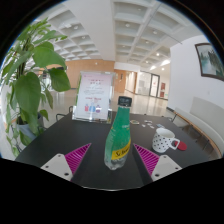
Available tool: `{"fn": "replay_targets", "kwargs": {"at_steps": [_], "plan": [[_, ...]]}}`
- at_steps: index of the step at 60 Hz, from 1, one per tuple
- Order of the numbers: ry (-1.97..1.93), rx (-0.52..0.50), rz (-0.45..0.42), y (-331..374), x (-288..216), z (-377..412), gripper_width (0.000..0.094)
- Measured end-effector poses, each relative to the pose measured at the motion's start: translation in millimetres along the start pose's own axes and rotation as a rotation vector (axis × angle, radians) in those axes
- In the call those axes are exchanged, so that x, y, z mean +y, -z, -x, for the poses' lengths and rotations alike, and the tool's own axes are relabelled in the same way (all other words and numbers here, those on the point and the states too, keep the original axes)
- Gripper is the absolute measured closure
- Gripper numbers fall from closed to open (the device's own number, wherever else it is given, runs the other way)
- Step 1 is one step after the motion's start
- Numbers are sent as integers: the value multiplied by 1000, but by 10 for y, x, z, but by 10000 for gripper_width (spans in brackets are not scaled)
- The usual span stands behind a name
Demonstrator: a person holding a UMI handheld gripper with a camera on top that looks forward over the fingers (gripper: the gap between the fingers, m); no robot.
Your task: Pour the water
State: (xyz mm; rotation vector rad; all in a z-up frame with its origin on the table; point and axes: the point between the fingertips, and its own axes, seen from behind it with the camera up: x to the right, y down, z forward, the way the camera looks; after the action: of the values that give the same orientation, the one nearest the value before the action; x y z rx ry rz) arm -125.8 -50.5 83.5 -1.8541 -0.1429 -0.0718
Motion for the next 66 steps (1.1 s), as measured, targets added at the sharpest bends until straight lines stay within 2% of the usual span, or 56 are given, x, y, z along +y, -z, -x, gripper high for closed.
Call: {"fn": "replay_targets", "kwargs": {"at_steps": [6, 12, 14, 17, 18, 23, 35, 47, 54, 62, 66], "plan": [[-5, 56, 5, -262, 7, -125, 86], [-29, 39, 7, -436, 10, -108, 105], [-24, 39, 1, -461, 10, -118, 144], [-6, 54, -19, -490, -23, -168, 316], [-1, 56, -26, -503, -34, -177, 339], [7, 36, -43, -545, -53, -153, 360], [16, -13, -57, -556, -74, -82, 489], [-28, -48, -90, -429, -237, -72, 503], [-149, -141, -166, -250, -671, -25, 504], [-516, -361, -243, -79, -1274, -50, 504], [-749, -477, -252, -25, -1548, -89, 505]]}}
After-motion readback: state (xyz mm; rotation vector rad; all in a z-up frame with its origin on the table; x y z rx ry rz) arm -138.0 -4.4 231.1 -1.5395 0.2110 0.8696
